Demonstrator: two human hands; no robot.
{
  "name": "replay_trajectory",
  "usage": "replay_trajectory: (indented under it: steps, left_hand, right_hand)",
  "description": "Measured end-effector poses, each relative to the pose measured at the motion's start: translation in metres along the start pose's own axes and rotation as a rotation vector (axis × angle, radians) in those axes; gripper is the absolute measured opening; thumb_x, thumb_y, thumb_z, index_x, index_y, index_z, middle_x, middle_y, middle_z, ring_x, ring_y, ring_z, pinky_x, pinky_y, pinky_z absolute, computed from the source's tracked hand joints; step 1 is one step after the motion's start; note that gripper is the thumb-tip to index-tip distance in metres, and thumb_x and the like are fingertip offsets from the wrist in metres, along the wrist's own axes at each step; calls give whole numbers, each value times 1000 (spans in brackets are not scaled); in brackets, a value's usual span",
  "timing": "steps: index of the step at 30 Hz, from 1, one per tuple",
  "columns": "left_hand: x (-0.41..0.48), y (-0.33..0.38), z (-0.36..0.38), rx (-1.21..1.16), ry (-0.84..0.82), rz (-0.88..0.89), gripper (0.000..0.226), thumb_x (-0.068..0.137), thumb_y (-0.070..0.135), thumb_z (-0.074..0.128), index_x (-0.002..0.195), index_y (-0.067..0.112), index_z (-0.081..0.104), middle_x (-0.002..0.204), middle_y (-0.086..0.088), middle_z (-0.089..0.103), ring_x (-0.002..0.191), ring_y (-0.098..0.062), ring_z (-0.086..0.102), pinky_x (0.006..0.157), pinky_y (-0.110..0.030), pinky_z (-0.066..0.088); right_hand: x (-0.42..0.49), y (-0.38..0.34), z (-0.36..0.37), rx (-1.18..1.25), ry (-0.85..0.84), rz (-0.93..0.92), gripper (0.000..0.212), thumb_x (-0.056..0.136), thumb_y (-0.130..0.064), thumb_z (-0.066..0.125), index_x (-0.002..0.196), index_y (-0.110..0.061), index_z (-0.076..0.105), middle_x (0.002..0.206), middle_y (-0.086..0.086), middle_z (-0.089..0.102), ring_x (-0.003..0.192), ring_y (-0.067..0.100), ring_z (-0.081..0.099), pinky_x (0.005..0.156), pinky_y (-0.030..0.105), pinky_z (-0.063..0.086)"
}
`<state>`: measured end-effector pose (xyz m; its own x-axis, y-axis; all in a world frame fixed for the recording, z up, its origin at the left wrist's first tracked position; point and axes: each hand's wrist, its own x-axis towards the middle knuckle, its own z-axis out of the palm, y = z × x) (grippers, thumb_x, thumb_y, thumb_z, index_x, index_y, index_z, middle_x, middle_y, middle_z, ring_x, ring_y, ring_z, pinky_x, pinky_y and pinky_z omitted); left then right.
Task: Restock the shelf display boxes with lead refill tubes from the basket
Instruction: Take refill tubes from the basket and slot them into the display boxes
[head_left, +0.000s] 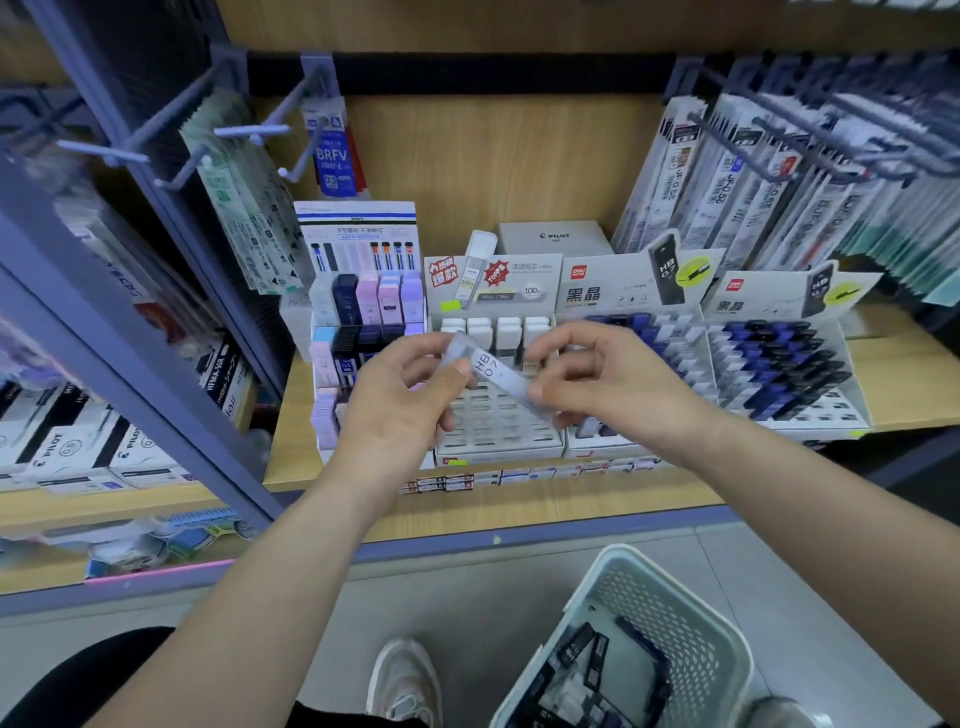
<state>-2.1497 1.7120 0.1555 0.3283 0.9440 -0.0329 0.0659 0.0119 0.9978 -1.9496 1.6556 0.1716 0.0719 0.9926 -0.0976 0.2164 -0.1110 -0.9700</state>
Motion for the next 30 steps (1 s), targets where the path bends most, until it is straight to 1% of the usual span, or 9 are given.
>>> replay_trajectory:
  steps: [3, 6, 8, 10, 15, 18, 22, 26, 30]
  left_hand:
    - [0, 1, 16, 35, -57, 13, 16, 95, 20, 65, 111, 24, 68, 89, -2, 72, 51, -12, 50, 44, -25, 38]
    - [-3, 0, 35, 73, -129, 10, 12, 95, 24, 67, 104, 31, 68, 91, 1, 74, 52, -13, 51, 46, -24, 39]
    - [-5, -1, 47, 90, -164, -3, 13, 95, 20, 66, 103, 30, 67, 92, 2, 75, 52, -12, 51, 47, -20, 40]
    - [-6, -2, 56, 113, -196, -19, 15, 95, 17, 66, 100, 31, 65, 88, 2, 75, 52, -11, 51, 48, -18, 41]
    - [-4, -8, 70, 191, -251, -113, 22, 94, 9, 62, 110, 24, 67, 98, 0, 75, 56, -10, 55, 52, -23, 45]
    - [-3, -10, 76, 225, -267, -116, 21, 94, 9, 61, 103, 25, 70, 102, 0, 71, 59, -11, 61, 56, -26, 50]
    - [-1, -10, 84, 245, -261, -95, 24, 94, 8, 62, 102, 27, 71, 102, 3, 67, 61, -10, 66, 56, -22, 52]
    - [2, -5, 94, 244, -249, -68, 23, 94, 9, 64, 105, 26, 72, 98, 6, 69, 64, -10, 68, 57, -21, 53]
    - [6, -3, 106, 289, -221, -45, 21, 92, 5, 68, 104, 22, 71, 96, 2, 73, 65, -12, 71, 62, -29, 54]
  right_hand:
    - [-14, 3, -6, -84, -90, 21, 50, 81, 2, 78, 123, -19, 60, 80, 5, 73, 70, 17, 66, 71, 32, 58]
    - [-26, 10, -13, -71, -117, 33, 83, 79, 5, 78, 145, -30, 43, 94, 3, 66, 68, 21, 65, 67, 31, 57]
    - [-33, 16, -20, -111, -105, 31, 90, 79, 4, 79, 148, -36, 37, 103, 7, 61, 67, 22, 66, 69, 35, 59]
    - [-39, 22, -27, -109, -73, 21, 83, 80, 4, 78, 143, -36, 41, 107, 15, 60, 66, 25, 68, 71, 42, 61]
    - [-49, 31, -51, -51, 118, 21, 40, 88, -1, 71, 118, -22, 55, 94, 17, 63, 67, 36, 69, 61, 39, 60]
    - [-54, 36, -74, -64, 238, 18, 25, 91, -6, 70, 109, -18, 59, 82, 16, 67, 72, 28, 70, 61, 41, 60]
    - [-57, 37, -108, -118, 365, -41, 18, 91, -6, 70, 104, -18, 65, 85, 19, 68, 69, 25, 70, 59, 37, 58]
    - [-53, 32, -140, -162, 485, -102, 18, 89, -7, 73, 96, -24, 72, 92, 5, 66, 71, 24, 70, 67, 44, 63]
    - [-43, 31, -171, -277, 608, -170, 17, 88, -12, 75, 93, -28, 72, 98, 7, 69, 74, 30, 69, 70, 42, 62]
